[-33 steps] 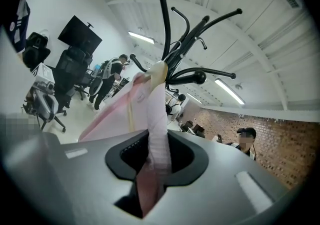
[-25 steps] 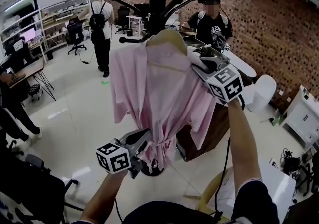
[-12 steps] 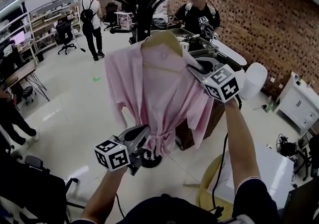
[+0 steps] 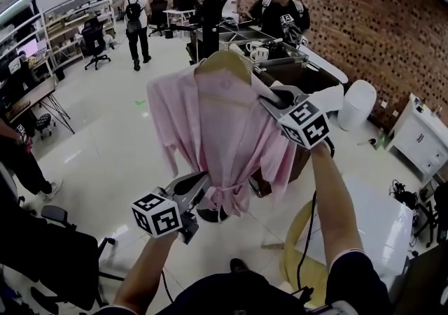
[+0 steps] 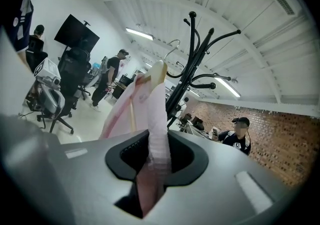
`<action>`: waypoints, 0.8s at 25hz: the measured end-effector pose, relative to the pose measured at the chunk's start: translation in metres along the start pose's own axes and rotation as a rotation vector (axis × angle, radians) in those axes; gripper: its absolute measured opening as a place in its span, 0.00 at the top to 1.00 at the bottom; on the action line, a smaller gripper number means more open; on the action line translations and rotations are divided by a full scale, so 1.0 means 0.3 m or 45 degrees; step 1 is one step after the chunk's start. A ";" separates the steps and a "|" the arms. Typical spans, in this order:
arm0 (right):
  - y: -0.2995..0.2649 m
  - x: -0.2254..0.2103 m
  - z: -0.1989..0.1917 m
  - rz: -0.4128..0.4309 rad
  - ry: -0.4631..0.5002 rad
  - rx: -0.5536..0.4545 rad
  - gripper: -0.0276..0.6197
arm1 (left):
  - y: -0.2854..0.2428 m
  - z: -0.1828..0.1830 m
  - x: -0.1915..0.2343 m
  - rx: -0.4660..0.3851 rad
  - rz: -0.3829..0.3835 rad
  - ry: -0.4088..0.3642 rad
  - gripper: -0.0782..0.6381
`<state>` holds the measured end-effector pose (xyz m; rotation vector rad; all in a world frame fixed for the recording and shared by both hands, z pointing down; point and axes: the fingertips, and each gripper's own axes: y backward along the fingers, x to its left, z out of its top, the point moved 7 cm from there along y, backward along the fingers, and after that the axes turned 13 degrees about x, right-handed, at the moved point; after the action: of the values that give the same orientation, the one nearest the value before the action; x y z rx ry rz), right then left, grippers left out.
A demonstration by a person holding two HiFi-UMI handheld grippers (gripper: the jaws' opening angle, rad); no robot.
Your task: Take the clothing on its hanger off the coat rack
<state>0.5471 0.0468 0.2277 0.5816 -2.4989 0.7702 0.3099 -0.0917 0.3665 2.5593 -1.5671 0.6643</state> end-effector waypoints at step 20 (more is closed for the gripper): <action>-0.050 0.429 0.210 0.280 0.118 -0.229 0.83 | 0.405 -0.135 -0.099 -0.138 0.376 0.098 0.88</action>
<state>0.4322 -0.0355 0.2562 0.2057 -2.5377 0.6243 0.1804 -0.1139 0.3715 2.2206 -1.9162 0.6719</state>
